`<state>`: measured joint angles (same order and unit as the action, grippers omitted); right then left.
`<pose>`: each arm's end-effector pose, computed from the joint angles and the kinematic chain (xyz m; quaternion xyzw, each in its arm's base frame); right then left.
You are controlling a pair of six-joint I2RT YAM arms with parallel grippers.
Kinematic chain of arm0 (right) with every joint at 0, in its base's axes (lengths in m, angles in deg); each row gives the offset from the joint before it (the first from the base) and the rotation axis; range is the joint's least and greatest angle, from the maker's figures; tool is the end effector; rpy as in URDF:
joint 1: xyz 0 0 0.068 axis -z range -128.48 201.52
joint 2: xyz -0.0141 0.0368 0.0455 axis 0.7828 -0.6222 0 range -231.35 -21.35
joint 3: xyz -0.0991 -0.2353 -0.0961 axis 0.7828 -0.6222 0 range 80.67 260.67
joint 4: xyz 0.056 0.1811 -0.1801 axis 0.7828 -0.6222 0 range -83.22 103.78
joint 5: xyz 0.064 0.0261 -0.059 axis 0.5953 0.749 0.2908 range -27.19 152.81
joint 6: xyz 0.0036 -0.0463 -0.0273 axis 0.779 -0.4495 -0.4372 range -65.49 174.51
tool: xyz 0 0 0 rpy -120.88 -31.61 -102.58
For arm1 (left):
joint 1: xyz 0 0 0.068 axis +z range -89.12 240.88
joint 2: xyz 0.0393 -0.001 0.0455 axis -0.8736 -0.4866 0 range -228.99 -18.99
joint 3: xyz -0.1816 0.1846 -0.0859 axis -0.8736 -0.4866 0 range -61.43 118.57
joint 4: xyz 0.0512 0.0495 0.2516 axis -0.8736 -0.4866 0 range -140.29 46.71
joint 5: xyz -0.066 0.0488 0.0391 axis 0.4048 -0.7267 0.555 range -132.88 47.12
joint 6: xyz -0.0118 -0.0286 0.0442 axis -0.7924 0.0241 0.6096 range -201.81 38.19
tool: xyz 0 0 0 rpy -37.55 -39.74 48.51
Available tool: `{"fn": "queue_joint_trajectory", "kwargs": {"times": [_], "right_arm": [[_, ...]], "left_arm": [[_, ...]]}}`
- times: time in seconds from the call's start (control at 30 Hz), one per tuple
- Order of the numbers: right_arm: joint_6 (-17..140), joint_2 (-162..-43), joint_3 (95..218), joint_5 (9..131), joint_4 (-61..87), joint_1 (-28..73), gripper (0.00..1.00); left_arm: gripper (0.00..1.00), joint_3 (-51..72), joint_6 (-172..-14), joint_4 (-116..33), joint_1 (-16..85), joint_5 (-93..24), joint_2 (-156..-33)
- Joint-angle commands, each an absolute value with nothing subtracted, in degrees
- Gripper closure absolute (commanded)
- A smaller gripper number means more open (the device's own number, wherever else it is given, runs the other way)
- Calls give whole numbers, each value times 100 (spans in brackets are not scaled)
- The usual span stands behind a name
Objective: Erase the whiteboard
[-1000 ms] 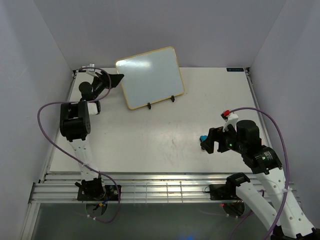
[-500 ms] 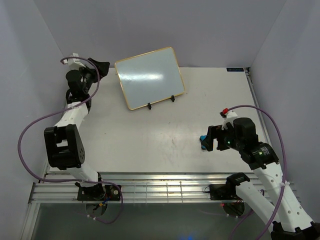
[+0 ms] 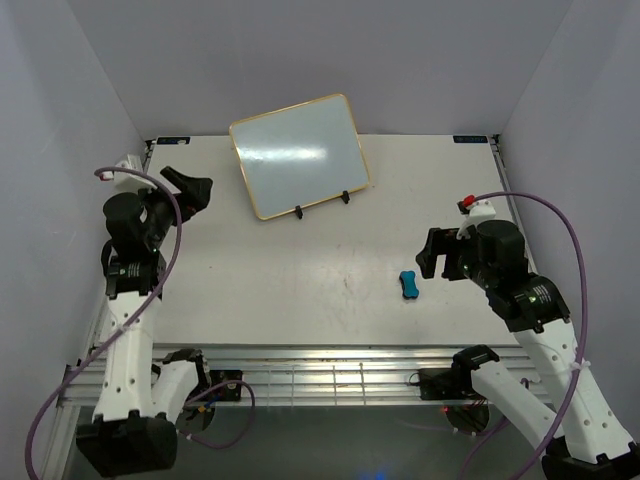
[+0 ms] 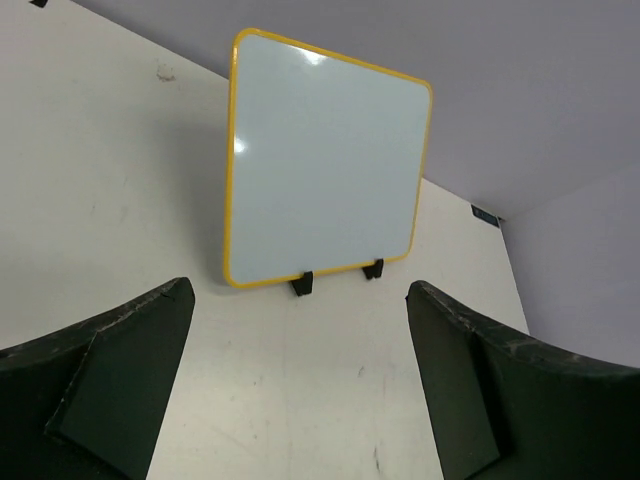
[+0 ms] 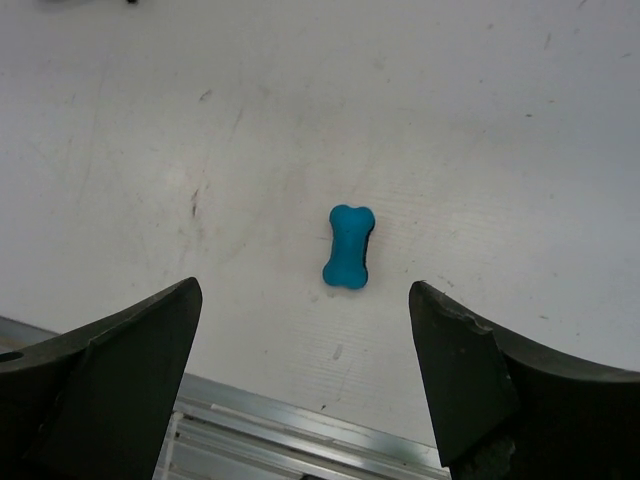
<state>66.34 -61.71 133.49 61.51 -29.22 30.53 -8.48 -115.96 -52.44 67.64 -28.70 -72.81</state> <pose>0.1305 0.0493 0.3403 -0.0637 0.8660 0.1306 0.4785 0.2165 0.0168 0.3639 -0.1913 0.7401 -0.2429 0.5972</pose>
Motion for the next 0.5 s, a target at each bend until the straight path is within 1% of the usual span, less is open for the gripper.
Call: {"fn": "queue_joint_trajectory", "kwargs": {"times": [0.0, 0.03, 0.13, 0.17, 0.2, 0.33, 0.4, 0.47], "right_arm": [[6786, -6003, 13622, 5185, -2735, 3069, 10], [6761, -5950, 13621, 5122, -2744, 3069, 10], [6603, -5748, 13832, 4999, -2945, 3069, 10], [6602, -5643, 13911, 4937, -3016, 3069, 10], [6567, -5590, 14059, 4823, -3077, 3078, 10], [6409, -5388, 14551, 4638, -3534, 3069, 10], [6356, -5396, 14780, 4629, -3947, 3069, 10], [6304, -5510, 15167, 4603, -4402, 3069, 10]], "left_arm": [[2, -870, -11012, -6751, 6738, -2802, -6488], [2, -808, -10698, -6938, 6730, -2820, -6182], [2, -369, -10030, -7773, 6730, -2759, -5846], [2, -133, -9905, -7992, 6703, -2924, -5801], [2, -62, -9886, -8351, 6373, -3152, -5740], [2, 132, -9693, -8908, 6176, -3391, -5301], [2, 333, -9596, -9197, 5826, -3348, -4985], [2, 492, -9578, -9452, 5614, -3548, -4817]]}}
